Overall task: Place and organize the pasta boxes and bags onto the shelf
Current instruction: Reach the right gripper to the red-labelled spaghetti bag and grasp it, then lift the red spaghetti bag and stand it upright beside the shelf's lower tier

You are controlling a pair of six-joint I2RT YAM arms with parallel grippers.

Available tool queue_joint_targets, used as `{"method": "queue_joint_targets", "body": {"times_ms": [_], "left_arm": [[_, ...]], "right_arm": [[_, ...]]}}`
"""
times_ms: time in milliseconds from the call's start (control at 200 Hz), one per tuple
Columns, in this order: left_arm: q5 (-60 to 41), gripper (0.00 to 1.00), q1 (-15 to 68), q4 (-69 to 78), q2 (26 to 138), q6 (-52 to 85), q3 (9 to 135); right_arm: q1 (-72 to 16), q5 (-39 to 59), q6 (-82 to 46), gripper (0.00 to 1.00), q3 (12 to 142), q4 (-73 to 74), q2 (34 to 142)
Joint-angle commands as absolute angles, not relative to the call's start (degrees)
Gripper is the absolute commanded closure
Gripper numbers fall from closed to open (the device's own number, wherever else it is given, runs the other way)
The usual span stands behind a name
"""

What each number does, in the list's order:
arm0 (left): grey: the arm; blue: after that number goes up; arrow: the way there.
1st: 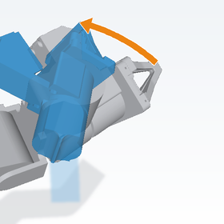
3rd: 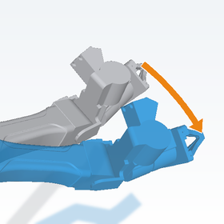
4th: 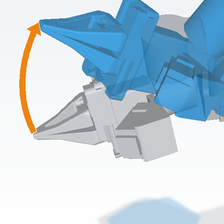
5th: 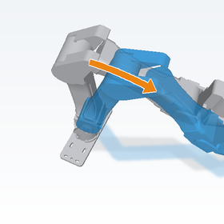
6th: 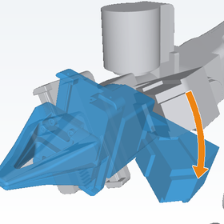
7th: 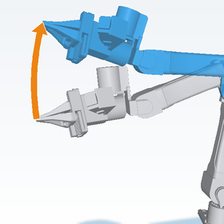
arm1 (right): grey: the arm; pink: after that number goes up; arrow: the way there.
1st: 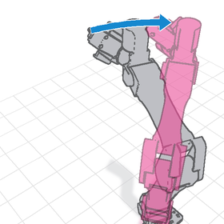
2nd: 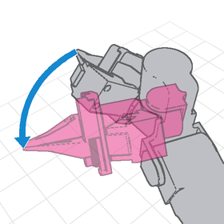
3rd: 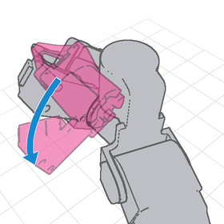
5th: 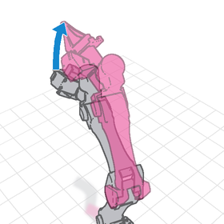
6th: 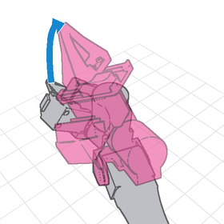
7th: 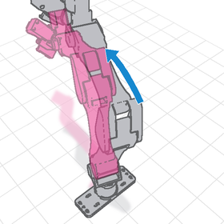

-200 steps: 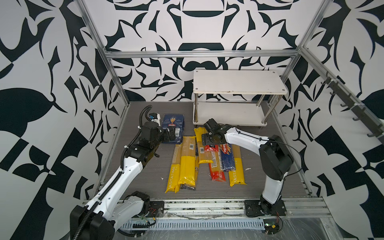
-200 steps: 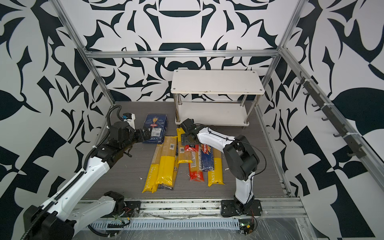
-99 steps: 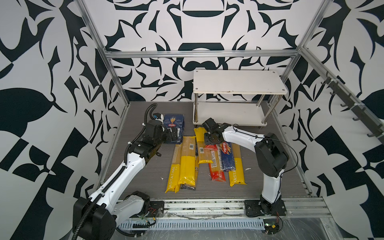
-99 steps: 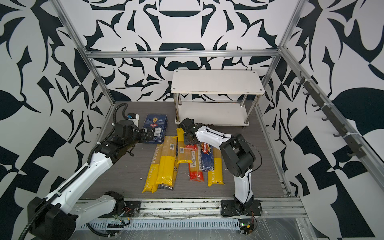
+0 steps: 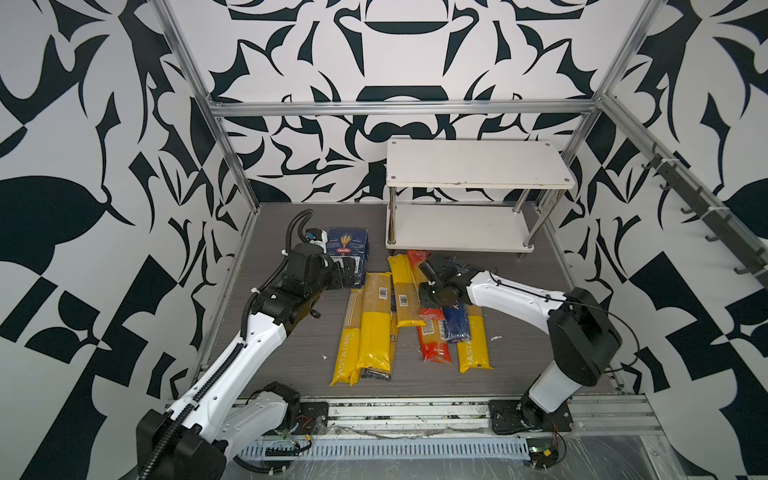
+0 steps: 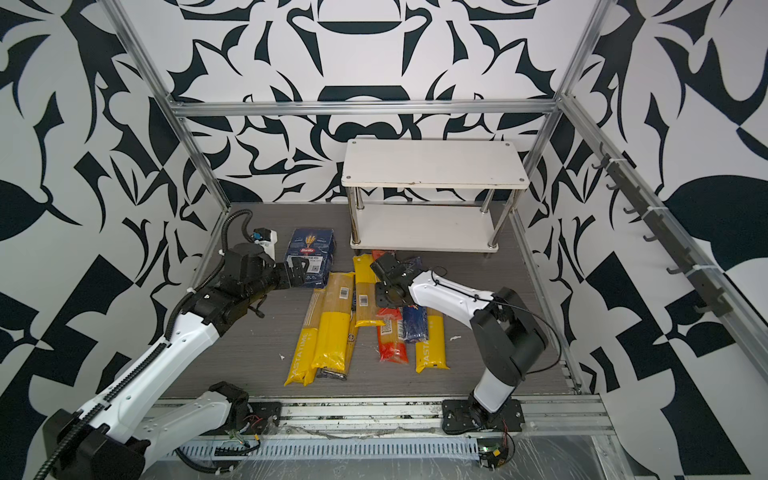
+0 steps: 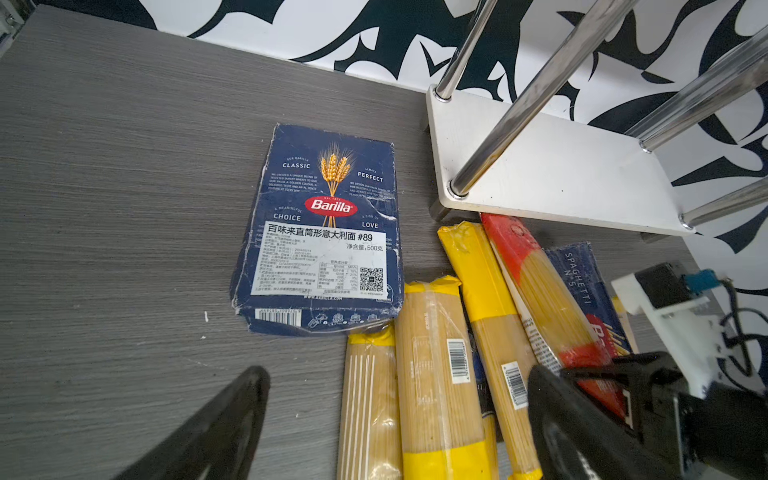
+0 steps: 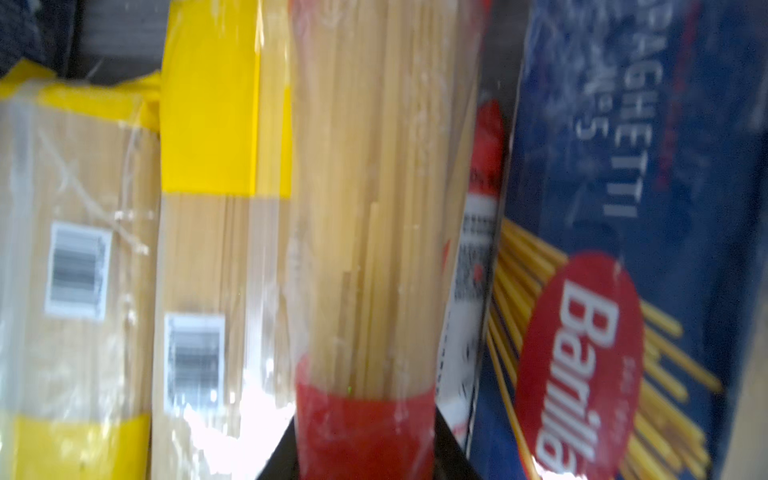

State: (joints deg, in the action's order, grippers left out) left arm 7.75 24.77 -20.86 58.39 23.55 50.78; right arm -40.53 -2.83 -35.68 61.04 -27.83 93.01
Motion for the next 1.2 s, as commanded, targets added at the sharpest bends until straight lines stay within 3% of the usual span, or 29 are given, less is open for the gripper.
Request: {"method": "queue_joint_targets", "body": {"times_ms": [0,430,805,990,1195], "left_arm": [[8.52,0.01,24.96,-23.31,56.81,23.29,51.09],[8.94,0.01,25.54,-25.13,55.46,23.88,51.76],[9.13,0.01,26.89,-25.03,56.93,24.26,53.39],[9.46,0.01,29.42,-24.37,59.73,23.91,54.6],[13.0,0.01,37.61,-19.84,64.42,22.61,56.25]], "right_arm": [[-40.87,1.2,-37.92,1.0,57.79,-31.5,87.03],[-40.87,5.61,-38.67,1.0,51.27,-29.75,66.84],[-39.99,-2.61,-33.96,1.0,53.76,-35.95,56.58],[-32.98,-4.43,-28.35,1.0,55.47,-36.07,56.28],[-20.33,-1.06,-23.75,1.0,57.06,-32.33,59.04]]}}
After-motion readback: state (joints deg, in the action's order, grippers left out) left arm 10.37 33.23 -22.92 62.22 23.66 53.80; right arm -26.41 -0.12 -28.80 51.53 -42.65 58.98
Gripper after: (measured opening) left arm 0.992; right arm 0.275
